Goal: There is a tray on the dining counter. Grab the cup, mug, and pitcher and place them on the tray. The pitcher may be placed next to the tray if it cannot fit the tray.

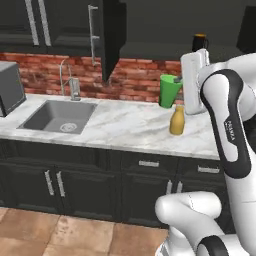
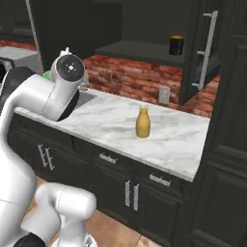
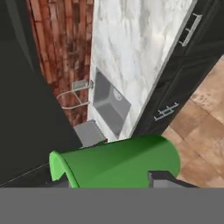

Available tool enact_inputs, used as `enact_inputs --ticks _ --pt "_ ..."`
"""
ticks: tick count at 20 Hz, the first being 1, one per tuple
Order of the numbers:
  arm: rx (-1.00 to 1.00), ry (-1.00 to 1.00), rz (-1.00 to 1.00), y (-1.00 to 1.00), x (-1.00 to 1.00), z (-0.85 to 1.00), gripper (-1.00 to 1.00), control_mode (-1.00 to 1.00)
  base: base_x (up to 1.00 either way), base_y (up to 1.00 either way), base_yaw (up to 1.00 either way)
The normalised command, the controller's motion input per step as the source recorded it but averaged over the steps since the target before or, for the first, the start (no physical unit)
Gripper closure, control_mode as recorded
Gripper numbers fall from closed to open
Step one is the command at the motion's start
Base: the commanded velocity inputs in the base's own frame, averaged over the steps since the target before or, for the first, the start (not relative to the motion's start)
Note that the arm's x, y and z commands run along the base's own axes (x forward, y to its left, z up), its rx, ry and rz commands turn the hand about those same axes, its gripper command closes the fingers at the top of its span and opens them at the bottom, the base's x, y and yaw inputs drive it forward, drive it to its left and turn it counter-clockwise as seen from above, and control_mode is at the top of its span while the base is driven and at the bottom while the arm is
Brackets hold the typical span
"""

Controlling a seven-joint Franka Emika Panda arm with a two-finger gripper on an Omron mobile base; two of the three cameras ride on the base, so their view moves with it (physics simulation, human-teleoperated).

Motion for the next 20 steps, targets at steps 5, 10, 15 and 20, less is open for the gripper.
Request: enact_inputs --ticks 5,10,15,20 --pt "0.00 0.00 0.00 0.00 0.00 0.00 1.00 1.00 -0.31 0.00 0.70" --pt "0.00 0.00 0.00 0.00 0.00 0.00 1.00 1.00 -0.05 0.00 0.74" --pt "0.00 0.00 0.00 0.00 0.00 0.00 1.00 1.00 0.00 0.00 0.73" --pt "0.00 0.00 0.00 0.00 0.00 0.00 1.00 1.00 0.03 -0.03 0.71"
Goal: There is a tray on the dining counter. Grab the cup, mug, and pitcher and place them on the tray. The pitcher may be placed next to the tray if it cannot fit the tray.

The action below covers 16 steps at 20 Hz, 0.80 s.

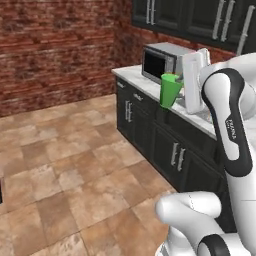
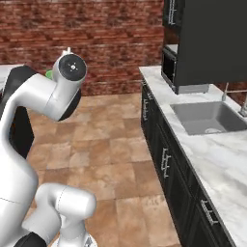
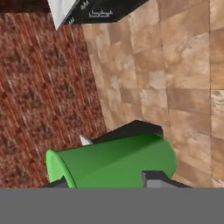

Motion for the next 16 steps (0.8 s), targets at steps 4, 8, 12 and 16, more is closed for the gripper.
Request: enact_inputs --ticks 4,8,12,16 --pt "0.00 0.00 0.00 0.00 0.00 0.00 1.00 1.00 0.30 -0.12 0.63" --pt "0.00 0.00 0.00 0.00 0.00 0.00 1.00 1.00 0.64 -0.22 0.48" --pt "0.00 0.00 0.00 0.00 0.00 0.00 1.00 1.00 0.99 -0.28 0.22" --pt "0.00 0.00 0.00 0.00 0.00 0.00 1.00 1.00 1.00 -0.18 0.13"
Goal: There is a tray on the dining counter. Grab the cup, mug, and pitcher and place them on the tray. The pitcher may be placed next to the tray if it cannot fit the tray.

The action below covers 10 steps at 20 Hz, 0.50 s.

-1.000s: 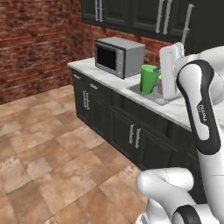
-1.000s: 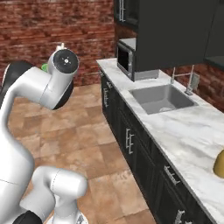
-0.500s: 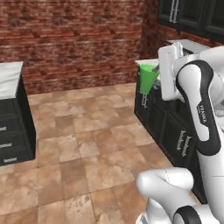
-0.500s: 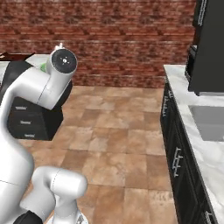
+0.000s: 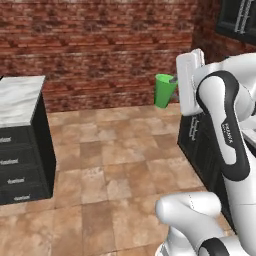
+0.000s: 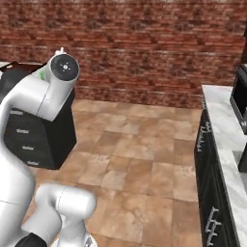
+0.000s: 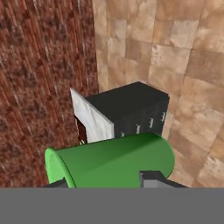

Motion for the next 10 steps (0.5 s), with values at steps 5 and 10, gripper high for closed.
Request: enact_inputs --ticks 5,10 --pt "0.00 0.00 0.00 0.00 0.00 0.00 1.00 1.00 1.00 -0.29 0.11" --pt "0.00 0.00 0.00 0.00 0.00 0.00 1.00 1.00 1.00 -0.32 0.11"
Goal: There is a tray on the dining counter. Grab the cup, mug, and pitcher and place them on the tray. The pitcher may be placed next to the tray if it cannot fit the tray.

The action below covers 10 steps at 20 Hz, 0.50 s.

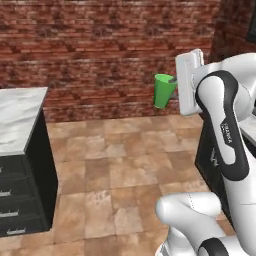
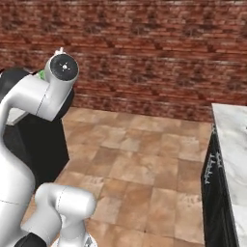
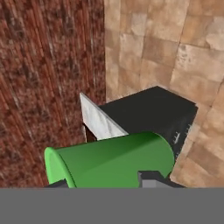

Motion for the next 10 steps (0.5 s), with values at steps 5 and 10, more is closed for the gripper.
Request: enact_inputs --ticks 5,10 --pt "0.00 0.00 0.00 0.00 0.00 0.00 1.00 1.00 1.00 -0.48 0.10" --pt "0.00 0.00 0.00 0.00 0.00 0.00 1.00 1.00 1.00 -0.55 0.09"
